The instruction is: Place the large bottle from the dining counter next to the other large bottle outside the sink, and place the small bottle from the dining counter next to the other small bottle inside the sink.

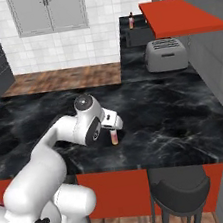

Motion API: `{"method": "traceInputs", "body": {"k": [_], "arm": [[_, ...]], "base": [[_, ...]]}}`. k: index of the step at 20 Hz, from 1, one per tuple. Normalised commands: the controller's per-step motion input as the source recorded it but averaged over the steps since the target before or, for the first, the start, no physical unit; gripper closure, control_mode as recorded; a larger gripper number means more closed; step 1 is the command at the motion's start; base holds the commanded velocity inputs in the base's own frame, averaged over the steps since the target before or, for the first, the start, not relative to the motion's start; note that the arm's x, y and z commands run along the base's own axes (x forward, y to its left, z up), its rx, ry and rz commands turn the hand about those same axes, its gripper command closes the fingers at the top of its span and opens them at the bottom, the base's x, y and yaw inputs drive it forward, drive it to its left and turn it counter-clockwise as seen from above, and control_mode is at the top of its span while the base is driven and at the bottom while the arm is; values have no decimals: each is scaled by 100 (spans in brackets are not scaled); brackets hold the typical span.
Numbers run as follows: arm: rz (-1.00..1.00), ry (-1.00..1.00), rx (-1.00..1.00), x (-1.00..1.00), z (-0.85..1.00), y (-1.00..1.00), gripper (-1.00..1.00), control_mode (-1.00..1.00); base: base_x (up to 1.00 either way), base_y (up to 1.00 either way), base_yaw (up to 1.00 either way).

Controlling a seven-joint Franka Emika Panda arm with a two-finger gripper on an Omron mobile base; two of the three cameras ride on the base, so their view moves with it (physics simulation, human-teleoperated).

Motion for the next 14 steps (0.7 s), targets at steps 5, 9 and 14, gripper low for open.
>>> {"method": "traceInputs", "body": {"k": [5,9,14], "arm": [[0,5,0,11,-15,0,-100,-100],[0,3,0,26,-16,-1,-100,-100],[0,0,0,16,-16,-1,-100,-100]], "base": [[0,0,0],[0,0,0],[0,0,0]]}}
